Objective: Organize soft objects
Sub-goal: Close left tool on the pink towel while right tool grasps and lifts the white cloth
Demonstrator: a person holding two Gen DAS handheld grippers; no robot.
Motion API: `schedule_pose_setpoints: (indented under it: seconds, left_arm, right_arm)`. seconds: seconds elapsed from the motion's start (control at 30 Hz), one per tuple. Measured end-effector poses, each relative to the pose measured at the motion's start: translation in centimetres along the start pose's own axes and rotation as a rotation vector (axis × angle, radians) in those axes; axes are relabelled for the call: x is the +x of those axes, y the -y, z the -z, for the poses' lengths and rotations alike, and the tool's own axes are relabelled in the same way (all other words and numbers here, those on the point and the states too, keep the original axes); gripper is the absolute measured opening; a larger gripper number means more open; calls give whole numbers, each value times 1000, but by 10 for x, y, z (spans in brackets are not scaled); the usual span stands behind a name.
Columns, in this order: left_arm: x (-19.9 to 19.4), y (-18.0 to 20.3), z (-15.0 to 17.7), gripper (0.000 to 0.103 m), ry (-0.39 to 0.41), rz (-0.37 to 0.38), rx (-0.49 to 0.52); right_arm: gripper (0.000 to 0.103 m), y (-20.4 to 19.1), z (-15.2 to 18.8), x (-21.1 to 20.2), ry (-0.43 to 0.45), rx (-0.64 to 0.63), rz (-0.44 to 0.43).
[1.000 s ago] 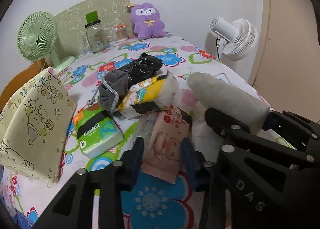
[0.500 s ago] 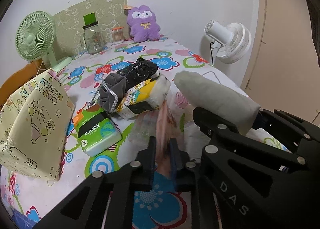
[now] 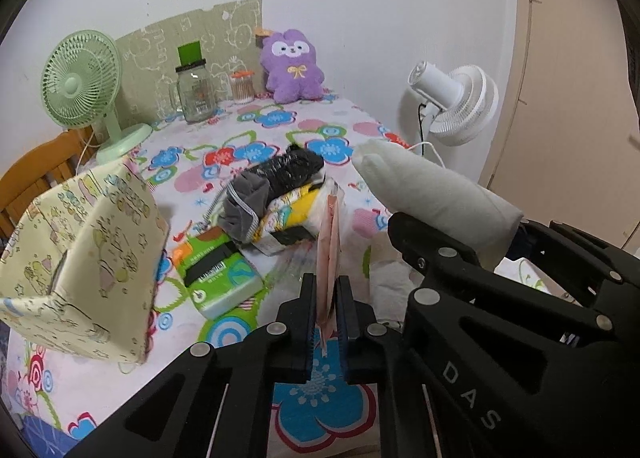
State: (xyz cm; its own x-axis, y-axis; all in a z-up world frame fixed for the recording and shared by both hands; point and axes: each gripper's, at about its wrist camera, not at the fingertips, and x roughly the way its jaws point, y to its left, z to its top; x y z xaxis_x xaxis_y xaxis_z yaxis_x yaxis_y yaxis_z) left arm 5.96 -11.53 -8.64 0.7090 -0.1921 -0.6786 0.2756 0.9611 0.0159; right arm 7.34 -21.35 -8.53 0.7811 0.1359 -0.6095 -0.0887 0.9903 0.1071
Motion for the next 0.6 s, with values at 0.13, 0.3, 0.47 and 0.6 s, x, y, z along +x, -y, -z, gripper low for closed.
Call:
schedule_pose_setpoints:
  seconds: [0.13,0.3,0.47,0.6]
  left_arm:
    - [-10,-4,-4,6,17,2,-6]
    - [-23,-13,-10,6,41,-6,-13]
    - [-35,-23,-18,6,59,-21,-15]
    - [-43,-33,-24,6,64,-26,-17]
  right_arm:
    - [43,-7,-6,-11,20,-6,3]
    - [43,-17,-15,-21,36,-10,-2]
    - [43,-28,-24,-31,53,-18,-3]
    - [43,-38,-32,-37,63,-25,-6]
